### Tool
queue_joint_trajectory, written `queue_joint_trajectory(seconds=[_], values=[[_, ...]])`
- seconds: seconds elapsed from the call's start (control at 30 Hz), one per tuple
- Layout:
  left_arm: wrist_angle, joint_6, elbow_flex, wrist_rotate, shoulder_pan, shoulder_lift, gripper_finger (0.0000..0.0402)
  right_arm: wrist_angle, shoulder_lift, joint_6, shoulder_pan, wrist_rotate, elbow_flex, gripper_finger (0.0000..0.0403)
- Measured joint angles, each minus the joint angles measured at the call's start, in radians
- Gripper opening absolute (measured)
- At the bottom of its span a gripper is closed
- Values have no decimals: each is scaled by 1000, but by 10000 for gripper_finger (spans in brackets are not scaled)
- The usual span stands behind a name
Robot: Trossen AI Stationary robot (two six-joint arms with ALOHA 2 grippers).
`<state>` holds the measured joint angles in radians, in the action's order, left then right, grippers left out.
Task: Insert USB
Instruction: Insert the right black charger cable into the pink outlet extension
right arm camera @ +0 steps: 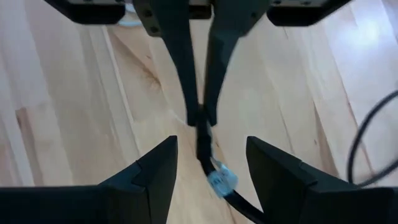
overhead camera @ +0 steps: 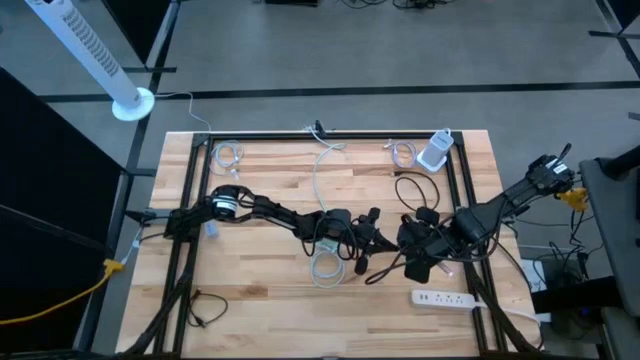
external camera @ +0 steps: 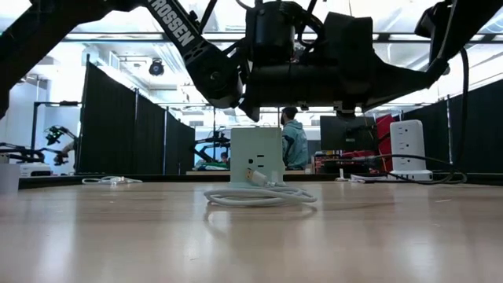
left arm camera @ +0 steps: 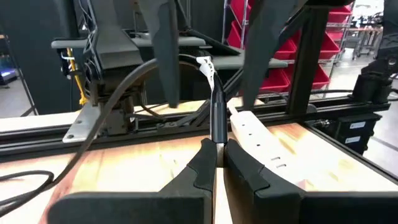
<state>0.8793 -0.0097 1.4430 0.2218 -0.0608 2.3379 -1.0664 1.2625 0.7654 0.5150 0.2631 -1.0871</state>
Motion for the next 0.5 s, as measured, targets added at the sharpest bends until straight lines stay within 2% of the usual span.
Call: queue_joint_trajectory(seconds=[0.5], values=[[0, -7, 0, -3, -1, 0, 5, 8, 0, 113, -1, 1, 15, 93]])
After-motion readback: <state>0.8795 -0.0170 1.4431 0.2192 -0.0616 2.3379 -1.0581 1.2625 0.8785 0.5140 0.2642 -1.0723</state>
